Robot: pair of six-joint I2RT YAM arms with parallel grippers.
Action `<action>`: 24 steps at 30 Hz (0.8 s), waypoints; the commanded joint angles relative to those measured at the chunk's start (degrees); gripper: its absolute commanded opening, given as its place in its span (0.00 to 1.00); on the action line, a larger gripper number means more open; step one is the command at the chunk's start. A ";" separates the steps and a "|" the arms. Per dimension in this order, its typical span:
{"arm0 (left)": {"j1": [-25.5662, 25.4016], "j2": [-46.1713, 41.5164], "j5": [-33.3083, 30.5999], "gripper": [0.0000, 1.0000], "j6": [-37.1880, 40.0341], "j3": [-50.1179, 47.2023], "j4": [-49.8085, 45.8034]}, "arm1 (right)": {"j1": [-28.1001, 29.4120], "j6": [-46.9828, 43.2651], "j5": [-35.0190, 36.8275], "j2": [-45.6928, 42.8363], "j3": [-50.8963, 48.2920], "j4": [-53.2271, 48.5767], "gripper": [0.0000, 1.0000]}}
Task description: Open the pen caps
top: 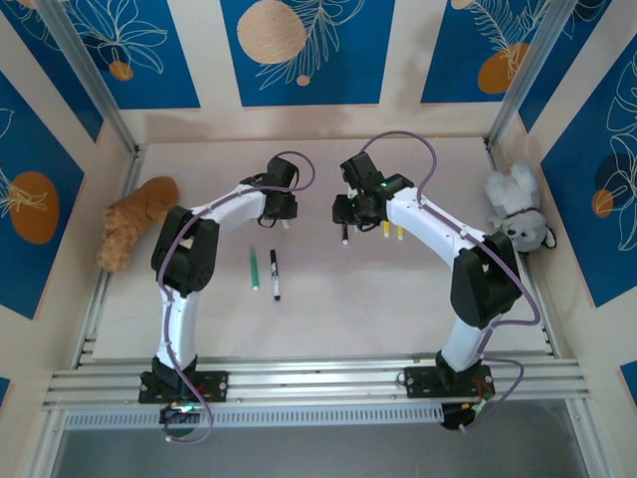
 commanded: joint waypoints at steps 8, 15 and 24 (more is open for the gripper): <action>-0.11 -22.10 0.34 0.29 -1.71 -12.04 3.29 | 9.39 2.22 -0.22 -5.20 -5.36 1.92 0.41; -0.02 -38.01 6.74 0.33 -4.76 -27.36 6.44 | 18.99 4.76 1.02 -0.38 -4.50 4.15 0.58; 1.28 -50.49 12.07 0.36 -6.89 -36.37 7.47 | 24.04 8.38 1.39 14.40 7.56 -3.09 0.58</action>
